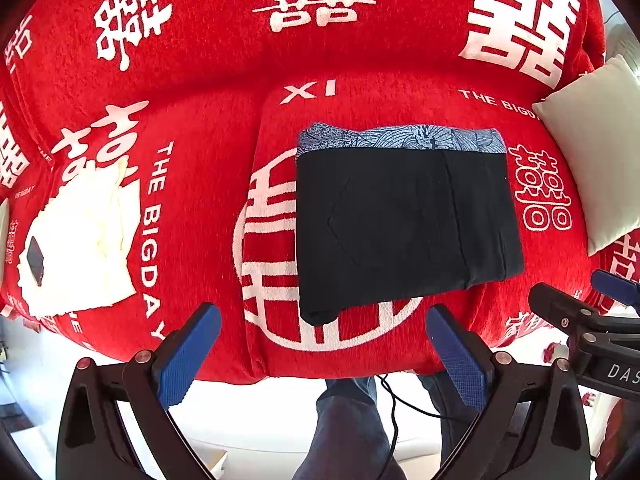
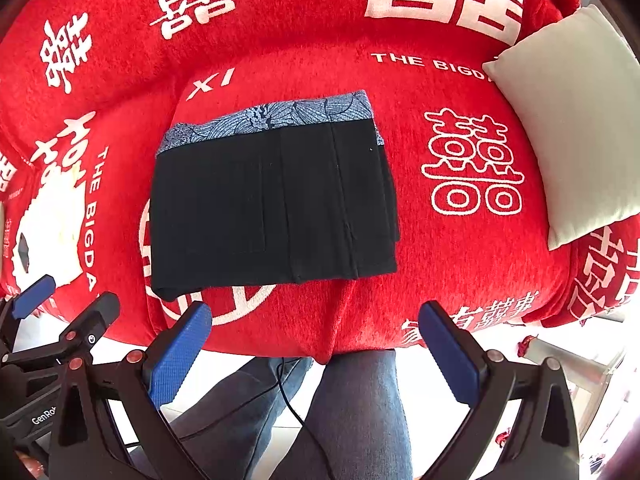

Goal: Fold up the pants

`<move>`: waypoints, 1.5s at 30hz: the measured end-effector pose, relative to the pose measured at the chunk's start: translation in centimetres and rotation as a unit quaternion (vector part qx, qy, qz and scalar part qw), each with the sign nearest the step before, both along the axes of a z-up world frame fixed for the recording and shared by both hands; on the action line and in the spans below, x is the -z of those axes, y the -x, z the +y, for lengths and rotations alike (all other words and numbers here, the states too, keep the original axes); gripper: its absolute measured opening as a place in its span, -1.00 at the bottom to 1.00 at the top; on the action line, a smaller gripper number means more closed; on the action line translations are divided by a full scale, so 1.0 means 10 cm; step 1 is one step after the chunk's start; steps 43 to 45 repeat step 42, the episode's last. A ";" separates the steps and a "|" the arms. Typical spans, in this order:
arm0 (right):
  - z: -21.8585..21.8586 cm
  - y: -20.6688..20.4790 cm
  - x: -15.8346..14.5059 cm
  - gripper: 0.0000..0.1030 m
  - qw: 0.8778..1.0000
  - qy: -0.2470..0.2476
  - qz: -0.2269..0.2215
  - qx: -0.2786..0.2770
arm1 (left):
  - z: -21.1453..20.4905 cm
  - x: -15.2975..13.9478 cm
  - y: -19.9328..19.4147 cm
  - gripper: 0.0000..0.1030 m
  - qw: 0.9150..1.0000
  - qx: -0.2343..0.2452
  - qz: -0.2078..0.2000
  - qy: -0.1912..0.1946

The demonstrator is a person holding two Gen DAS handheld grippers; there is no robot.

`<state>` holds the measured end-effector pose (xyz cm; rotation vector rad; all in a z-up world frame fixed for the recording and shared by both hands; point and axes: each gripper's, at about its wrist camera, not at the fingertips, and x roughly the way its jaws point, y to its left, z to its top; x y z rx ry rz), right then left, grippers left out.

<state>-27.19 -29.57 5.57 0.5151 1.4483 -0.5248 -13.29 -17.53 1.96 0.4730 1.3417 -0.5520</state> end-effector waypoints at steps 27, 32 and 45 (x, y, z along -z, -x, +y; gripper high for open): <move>-0.01 -0.04 0.02 1.00 1.000 0.007 0.001 0.005 | 0.02 0.06 -0.05 1.00 1.000 -0.003 -0.001 -0.001; -0.05 -0.05 0.08 1.00 1.000 0.004 0.003 -0.015 | -0.04 0.09 -0.05 1.00 1.000 -0.017 -0.002 -0.008; -0.21 0.01 0.15 1.00 0.999 -0.016 0.009 -0.046 | -0.21 0.09 0.09 1.00 0.999 -0.035 0.001 -0.020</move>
